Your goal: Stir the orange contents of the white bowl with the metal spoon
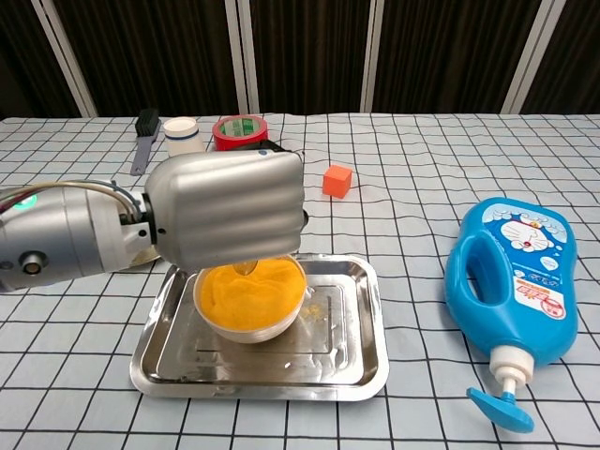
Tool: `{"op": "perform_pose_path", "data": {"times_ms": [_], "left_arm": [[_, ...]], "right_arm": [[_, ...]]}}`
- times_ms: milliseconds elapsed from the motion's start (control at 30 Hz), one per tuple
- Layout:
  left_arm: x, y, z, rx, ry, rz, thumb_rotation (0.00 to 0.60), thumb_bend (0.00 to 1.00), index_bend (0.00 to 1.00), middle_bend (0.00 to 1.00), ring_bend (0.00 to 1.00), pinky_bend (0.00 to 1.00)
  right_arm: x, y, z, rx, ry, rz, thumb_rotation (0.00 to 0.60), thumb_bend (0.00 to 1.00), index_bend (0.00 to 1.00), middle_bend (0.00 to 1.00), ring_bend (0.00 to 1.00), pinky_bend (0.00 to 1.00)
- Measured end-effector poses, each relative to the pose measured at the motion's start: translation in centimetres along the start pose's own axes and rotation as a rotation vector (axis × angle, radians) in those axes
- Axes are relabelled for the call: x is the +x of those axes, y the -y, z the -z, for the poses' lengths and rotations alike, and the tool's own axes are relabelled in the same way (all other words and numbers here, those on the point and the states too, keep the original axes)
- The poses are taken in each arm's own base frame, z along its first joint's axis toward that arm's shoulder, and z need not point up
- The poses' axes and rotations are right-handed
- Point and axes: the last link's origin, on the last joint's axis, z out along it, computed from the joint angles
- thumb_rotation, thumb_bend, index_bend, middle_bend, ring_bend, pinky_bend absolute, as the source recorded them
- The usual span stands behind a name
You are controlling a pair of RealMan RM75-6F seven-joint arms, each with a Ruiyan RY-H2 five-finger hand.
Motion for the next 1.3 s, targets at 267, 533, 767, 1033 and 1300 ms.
{"op": "perform_pose_path", "data": {"times_ms": [267,533,767,1033,1300], "left_arm": [[0.0,0.0,0.2,0.011,0.013,0.026,0.6,0.66,0.85,1.0,1.0,1.0],[-0.3,-0.5,0.5,0.027,0.058,0.101,0.6,0.65,0.85,1.0,1.0,1.0],[-2.9,0.8,0.9,0.268,0.302,0.424,0.6,0.65,0.85,1.0,1.0,1.0],[-7.9,1.3,2.7,0.554,0.585,0.772,0.6,0.64,0.84,1.0,1.0,1.0],[-12.1,-0.5,6.2,0.727,0.836,0.951,0.6,0.62,0.84,1.0,1.0,1.0]], "right_arm": [[0.0,0.0,0.0,0.0,0.001,-0.001,0.6,0.2,0.0,0.0,0.0,0.0],[0.1,-0.1,0.0,-0.004,-0.001,-0.006,0.6,0.2,0.0,0.0,0.0,0.0],[0.0,0.0,0.0,-0.004,0.003,-0.007,0.6,0.2,0.0,0.0,0.0,0.0],[0.0,-0.1,0.1,-0.009,0.005,-0.011,0.6,0.2,0.0,0.0,0.0,0.0],[-0.1,0.0,0.1,-0.008,0.009,-0.007,0.6,0.2,0.0,0.0,0.0,0.0]]}}
